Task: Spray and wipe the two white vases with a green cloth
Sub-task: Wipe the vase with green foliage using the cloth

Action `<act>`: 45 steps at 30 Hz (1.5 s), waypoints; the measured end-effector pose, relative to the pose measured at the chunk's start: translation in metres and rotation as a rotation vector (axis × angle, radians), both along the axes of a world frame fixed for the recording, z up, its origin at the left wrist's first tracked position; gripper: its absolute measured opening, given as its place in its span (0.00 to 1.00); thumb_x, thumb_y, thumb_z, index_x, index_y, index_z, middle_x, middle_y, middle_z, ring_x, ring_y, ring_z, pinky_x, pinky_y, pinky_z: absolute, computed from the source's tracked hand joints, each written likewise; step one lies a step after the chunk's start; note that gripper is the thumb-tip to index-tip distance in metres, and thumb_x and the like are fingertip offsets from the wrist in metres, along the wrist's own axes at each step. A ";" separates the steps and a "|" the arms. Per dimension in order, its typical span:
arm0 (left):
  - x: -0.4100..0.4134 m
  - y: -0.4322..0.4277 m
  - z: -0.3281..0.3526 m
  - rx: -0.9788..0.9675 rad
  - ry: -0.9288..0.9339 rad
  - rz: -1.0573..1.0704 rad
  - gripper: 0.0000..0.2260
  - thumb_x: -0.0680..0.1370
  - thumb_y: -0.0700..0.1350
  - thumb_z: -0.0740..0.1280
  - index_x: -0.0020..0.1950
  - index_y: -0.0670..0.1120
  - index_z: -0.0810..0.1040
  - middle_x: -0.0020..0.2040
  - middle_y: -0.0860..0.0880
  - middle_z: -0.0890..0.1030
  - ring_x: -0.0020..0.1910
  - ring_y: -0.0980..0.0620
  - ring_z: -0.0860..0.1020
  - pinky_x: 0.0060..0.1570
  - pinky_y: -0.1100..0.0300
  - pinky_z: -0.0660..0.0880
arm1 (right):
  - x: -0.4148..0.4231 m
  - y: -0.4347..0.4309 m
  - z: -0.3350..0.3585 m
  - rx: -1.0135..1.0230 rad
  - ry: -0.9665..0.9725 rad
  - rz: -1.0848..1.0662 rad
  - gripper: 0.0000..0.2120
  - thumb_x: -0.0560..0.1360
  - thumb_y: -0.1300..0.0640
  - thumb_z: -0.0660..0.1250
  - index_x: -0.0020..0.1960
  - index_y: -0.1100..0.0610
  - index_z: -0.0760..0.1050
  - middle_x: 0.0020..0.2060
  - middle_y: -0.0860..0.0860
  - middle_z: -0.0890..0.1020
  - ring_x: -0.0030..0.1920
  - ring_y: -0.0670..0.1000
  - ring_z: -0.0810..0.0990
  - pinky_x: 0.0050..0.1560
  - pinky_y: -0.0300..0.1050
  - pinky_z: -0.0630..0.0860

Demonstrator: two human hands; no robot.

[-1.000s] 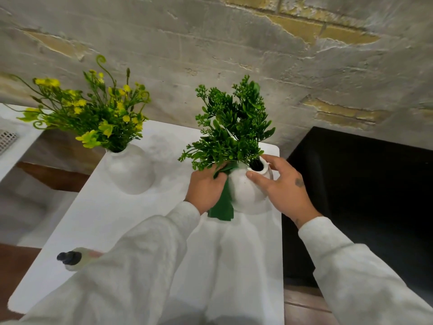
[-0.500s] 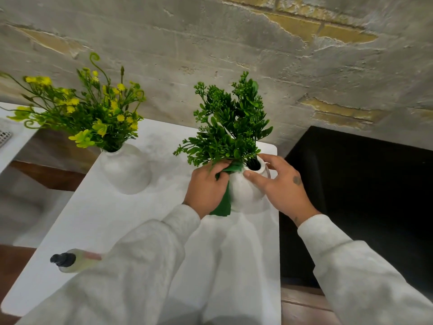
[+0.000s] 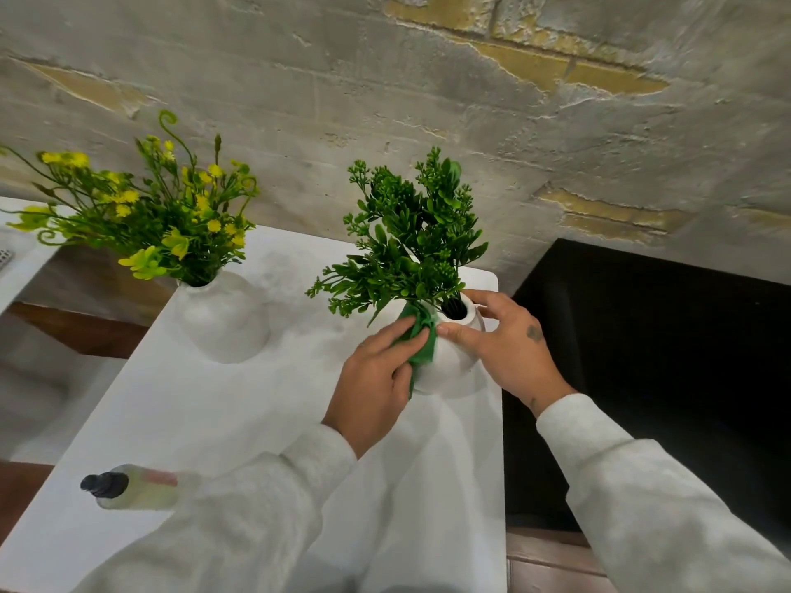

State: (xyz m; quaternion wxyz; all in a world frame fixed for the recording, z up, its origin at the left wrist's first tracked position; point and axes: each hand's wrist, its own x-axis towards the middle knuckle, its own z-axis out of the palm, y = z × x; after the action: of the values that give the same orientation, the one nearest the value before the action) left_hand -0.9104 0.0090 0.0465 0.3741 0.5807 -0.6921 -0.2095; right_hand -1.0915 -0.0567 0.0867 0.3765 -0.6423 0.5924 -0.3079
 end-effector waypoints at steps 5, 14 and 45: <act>0.000 -0.026 0.001 0.075 0.123 0.097 0.19 0.75 0.34 0.62 0.64 0.47 0.79 0.65 0.49 0.78 0.63 0.53 0.75 0.65 0.74 0.63 | 0.000 -0.003 -0.002 -0.002 0.019 -0.017 0.25 0.67 0.48 0.79 0.63 0.48 0.79 0.59 0.42 0.78 0.59 0.44 0.76 0.55 0.37 0.72; -0.007 0.001 -0.009 0.015 0.072 0.028 0.20 0.76 0.39 0.60 0.67 0.49 0.77 0.71 0.52 0.71 0.64 0.51 0.73 0.67 0.63 0.66 | 0.002 -0.003 -0.003 -0.018 0.000 -0.022 0.24 0.67 0.48 0.80 0.61 0.48 0.80 0.56 0.41 0.79 0.56 0.40 0.76 0.59 0.41 0.75; -0.001 -0.035 0.003 0.022 0.085 0.054 0.19 0.76 0.37 0.59 0.63 0.46 0.80 0.63 0.47 0.79 0.59 0.46 0.77 0.64 0.64 0.66 | 0.004 0.001 0.001 0.001 -0.013 -0.038 0.21 0.68 0.48 0.79 0.59 0.43 0.78 0.52 0.36 0.76 0.51 0.32 0.74 0.46 0.25 0.70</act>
State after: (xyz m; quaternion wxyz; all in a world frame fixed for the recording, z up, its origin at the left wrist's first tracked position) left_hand -0.9114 -0.0256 0.0494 0.4021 0.5937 -0.6574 -0.2314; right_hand -1.0878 -0.0556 0.0881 0.3748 -0.6285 0.6023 -0.3189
